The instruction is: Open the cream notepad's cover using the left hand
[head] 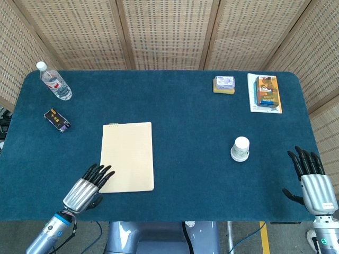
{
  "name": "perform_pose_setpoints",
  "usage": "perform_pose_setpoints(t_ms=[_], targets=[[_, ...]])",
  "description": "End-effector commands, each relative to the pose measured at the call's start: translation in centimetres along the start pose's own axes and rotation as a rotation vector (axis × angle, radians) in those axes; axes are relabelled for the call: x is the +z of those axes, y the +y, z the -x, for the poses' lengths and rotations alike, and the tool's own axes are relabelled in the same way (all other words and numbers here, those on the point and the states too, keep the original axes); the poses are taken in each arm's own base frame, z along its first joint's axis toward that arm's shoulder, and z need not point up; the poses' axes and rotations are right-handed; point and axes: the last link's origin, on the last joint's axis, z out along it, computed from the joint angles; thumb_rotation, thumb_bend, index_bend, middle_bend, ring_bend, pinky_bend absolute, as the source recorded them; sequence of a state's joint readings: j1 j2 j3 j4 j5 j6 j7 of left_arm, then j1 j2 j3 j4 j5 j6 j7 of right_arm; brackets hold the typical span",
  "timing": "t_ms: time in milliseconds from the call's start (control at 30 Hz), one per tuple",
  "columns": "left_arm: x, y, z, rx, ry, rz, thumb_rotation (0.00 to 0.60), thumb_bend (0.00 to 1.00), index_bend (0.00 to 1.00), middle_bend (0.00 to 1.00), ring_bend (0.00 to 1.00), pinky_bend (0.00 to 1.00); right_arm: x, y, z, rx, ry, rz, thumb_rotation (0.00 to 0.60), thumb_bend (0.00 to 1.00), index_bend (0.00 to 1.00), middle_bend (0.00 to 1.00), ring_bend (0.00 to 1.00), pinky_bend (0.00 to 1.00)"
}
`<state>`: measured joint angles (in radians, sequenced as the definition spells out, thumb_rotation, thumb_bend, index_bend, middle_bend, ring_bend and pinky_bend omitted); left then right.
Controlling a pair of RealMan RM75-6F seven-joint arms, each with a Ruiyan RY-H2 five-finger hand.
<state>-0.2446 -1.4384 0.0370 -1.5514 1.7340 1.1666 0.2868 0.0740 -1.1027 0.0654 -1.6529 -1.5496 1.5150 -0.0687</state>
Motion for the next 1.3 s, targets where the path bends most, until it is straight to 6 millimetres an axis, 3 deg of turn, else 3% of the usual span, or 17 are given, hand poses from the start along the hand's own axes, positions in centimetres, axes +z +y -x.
perform_pose_setpoints(t_ms=[33, 500, 1300], targets=[[0.9, 0.1, 0.7, -0.003, -0.011, -0.001, 0.6, 0.41, 0.0, 0.0, 0.0, 0.0, 0.0, 0.0, 0.1, 0.0, -0.002, 0.002, 0.6, 0.0, 0.06, 0.0, 0.0, 0.0], [2.4, 0.5, 3.0, -0.064, -0.051, -0.031, 0.6, 0.4, 0.0, 0.0, 0.0, 0.0, 0.1, 0.1, 0.2, 0.003, -0.005, 0.006, 0.6, 0.0, 0.05, 0.0, 0.0, 0.0], [4.1, 1.2, 3.7, -0.07, -0.067, -0.05, 0.6, 0.4, 0.0, 0.0, 0.0, 0.0, 0.2, 0.3, -0.1, 0.02, 0.002, 0.007, 0.6, 0.0, 0.05, 0.0, 0.0, 0.0]])
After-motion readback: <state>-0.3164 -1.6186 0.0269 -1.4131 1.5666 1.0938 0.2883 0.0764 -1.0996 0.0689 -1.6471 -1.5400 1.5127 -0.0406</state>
